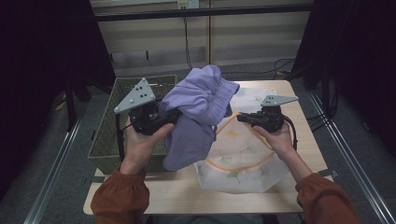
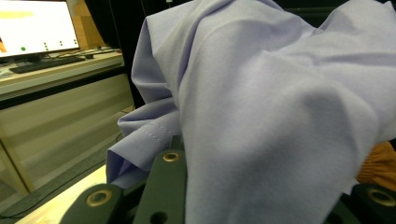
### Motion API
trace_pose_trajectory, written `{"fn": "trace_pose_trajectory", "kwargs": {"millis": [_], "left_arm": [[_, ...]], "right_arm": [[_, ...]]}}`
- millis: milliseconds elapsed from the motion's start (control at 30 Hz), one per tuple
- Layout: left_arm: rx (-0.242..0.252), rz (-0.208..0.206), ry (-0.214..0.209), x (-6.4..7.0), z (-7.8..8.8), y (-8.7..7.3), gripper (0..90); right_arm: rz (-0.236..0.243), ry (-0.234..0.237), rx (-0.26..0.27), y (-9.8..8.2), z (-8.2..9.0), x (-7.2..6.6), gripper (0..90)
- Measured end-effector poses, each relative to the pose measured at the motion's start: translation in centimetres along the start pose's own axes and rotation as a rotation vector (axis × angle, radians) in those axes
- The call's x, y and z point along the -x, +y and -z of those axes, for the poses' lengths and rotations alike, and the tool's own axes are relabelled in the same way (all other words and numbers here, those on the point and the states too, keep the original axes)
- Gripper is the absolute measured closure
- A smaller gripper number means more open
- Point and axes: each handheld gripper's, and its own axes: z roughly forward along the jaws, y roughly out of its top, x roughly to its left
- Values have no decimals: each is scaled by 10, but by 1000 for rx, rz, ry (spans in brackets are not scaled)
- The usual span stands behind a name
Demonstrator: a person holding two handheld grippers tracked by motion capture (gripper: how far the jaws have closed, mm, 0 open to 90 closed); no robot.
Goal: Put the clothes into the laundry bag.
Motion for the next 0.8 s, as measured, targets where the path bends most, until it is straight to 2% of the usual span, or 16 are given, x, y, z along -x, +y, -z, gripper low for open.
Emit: {"fn": "trace_pose_trajectory", "kwargs": {"millis": [67,100,233,400,467,567,633,700,733,800], "left_arm": [[5,17,-7,2,-6,-3,760],[-1,1,-11,3,-8,-4,760],[-32,-8,-38,8,-21,-10,760],[-40,-22,-53,14,-35,-19,760],[-37,-10,-53,17,-40,-23,761],[-31,0,-82,22,-48,-27,760],[-51,4,-99,24,-54,-31,760],[-76,-4,-92,24,-60,-36,760],[-83,7,-73,23,-62,-39,760],[-110,21,-66,17,-65,-44,761]], "right_arm": [[-1,3,4,0,0,0,897],[0,4,6,0,0,0,897],[-4,11,7,0,0,0,897],[-11,19,19,0,1,1,897],[-12,21,21,1,1,1,897],[-17,23,27,0,2,2,897],[-20,24,28,0,3,3,897],[-22,25,30,0,3,3,897],[-22,25,32,0,3,3,897],[-24,27,38,1,4,3,897]]}}
